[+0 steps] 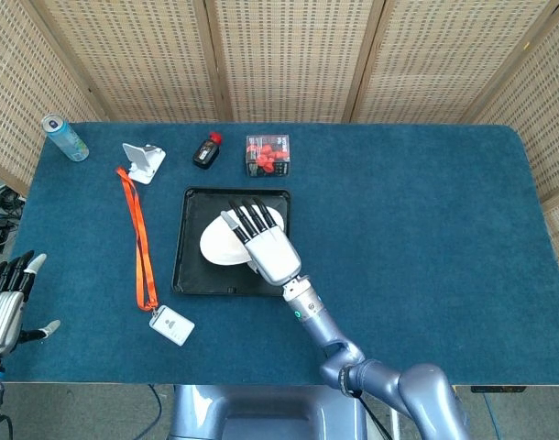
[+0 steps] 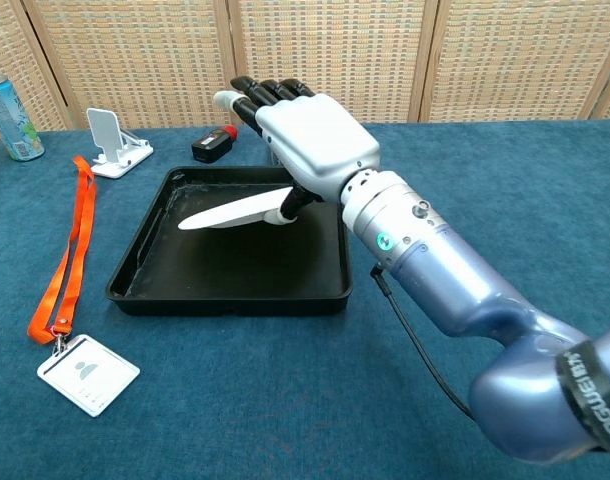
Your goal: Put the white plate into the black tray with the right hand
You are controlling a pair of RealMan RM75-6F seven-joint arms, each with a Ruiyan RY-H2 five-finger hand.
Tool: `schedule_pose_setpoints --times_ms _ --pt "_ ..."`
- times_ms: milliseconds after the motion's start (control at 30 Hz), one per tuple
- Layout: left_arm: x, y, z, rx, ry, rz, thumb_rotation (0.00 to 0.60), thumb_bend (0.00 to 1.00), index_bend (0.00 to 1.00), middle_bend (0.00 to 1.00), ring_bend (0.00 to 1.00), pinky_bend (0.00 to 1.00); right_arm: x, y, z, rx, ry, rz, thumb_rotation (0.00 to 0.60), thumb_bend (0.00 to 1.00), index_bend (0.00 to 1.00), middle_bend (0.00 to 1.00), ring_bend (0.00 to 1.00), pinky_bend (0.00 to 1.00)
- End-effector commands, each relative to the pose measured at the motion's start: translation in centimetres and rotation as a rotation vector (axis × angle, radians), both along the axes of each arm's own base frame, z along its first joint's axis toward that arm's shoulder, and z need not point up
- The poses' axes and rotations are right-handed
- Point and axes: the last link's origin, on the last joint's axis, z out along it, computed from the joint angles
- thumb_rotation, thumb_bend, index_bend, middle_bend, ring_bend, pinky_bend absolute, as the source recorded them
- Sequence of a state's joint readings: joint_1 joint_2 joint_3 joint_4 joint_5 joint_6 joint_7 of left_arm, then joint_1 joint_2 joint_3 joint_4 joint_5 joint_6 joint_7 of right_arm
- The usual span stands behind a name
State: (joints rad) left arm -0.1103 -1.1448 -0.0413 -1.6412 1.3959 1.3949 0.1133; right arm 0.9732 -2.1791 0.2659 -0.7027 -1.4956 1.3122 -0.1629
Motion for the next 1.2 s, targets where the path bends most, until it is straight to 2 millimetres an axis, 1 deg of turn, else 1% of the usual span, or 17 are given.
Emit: schedule_pose_setpoints --times_ms 33,100,200,267,400,500,600,700,933,1200 --pt "0.1 -0.1 -0.1 -0.002 0.000 -0.006 0.600 0.03 0.00 0.00 0.00 0.00 -0.9 0.8 0.8 0.040 0.012 0.028 0.600 0.00 0.00 0.00 0.00 0.00" --pt "0.2 -0.2 -0.2 -0.006 0.005 -0.012 0.600 0.03 0.00 0.00 0.00 0.00 -1.5 1.0 1.3 0.056 0.027 0.035 0.600 0.00 0.00 0.00 0.00 0.00" --pt "0.4 -0.2 -0.3 -0.006 0.011 -0.019 0.600 0.03 0.00 0.00 0.00 0.00 -1.9 1.5 2.2 0.056 0.029 0.028 0.600 0.00 0.00 0.00 0.00 0.00" --pt "0.4 -0.2 -0.4 -0.007 0.011 -0.021 0.600 0.03 0.00 0.00 0.00 0.00 -2.0 1.9 2.4 0.066 0.035 0.027 0.600 0.00 0.00 0.00 0.00 0.00" --pt "0.6 -0.2 -0.5 -0.010 0.014 -0.029 0.600 0.03 0.00 0.00 0.00 0.00 -1.5 2.7 2.1 0.084 0.058 0.040 0.600 0.00 0.00 0.00 0.00 0.00" --pt "0.8 -0.3 -0.5 -0.012 0.017 -0.038 0.600 0.03 0.00 0.00 0.00 0.00 -0.9 3.1 1.4 0.080 0.111 0.053 0.600 0.00 0.00 0.00 0.00 0.00" --pt "1.0 -0.4 -0.6 -0.014 0.019 -0.045 0.600 0.03 0.00 0.00 0.00 0.00 -0.6 3.0 0.8 0.081 0.151 0.032 0.600 0.00 0.00 0.00 0.00 0.00" --pt "1.0 -0.6 -0.4 -0.009 0.016 -0.045 0.600 0.03 0.00 0.00 0.00 0.00 -0.4 2.7 0.5 0.082 0.152 -0.008 0.600 0.00 0.00 0.00 0.00 0.00" --pt "0.6 -0.5 -0.3 -0.008 0.009 -0.034 0.600 0.03 0.00 0.00 0.00 0.00 -1.2 2.1 0.2 0.073 0.192 -0.047 0.600 0.00 0.00 0.00 0.00 0.00" --pt "0.4 -0.3 -0.5 -0.016 0.010 -0.025 0.600 0.03 0.00 0.00 0.00 0.00 -1.3 1.4 -0.1 0.072 0.164 -0.082 0.600 0.00 0.00 0.00 0.00 0.00"
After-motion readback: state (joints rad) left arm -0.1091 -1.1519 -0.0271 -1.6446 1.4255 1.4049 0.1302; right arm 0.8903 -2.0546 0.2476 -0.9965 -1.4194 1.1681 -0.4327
